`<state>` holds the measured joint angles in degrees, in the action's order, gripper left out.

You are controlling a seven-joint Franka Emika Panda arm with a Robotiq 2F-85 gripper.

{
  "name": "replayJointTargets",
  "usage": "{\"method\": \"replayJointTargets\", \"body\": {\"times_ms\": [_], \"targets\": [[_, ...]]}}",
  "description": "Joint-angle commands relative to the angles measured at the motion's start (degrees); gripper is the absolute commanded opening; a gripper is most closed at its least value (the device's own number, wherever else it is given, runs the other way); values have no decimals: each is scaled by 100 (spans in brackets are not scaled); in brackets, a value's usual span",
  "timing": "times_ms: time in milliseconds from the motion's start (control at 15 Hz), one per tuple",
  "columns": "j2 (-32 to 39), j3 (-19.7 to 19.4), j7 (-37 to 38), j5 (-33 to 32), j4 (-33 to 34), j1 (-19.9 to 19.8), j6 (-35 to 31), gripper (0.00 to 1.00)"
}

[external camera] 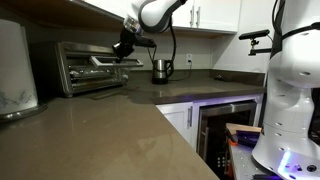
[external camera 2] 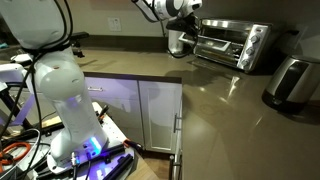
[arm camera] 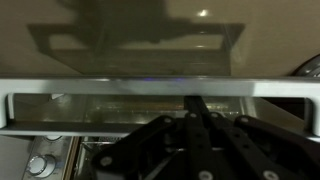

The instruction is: Open the door of the oven

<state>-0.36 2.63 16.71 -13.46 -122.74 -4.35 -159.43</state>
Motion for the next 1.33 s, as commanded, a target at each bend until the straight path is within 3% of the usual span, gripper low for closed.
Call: {"method": "replayJointTargets", "body": {"times_ms": [0,467,1267], "targets": [[-205,5,-30,208,-128,8,281,0],[-328,-249,-165,338,-75,85,724,0],[-320,-322,-390,910,-125,102,844,0]]}}
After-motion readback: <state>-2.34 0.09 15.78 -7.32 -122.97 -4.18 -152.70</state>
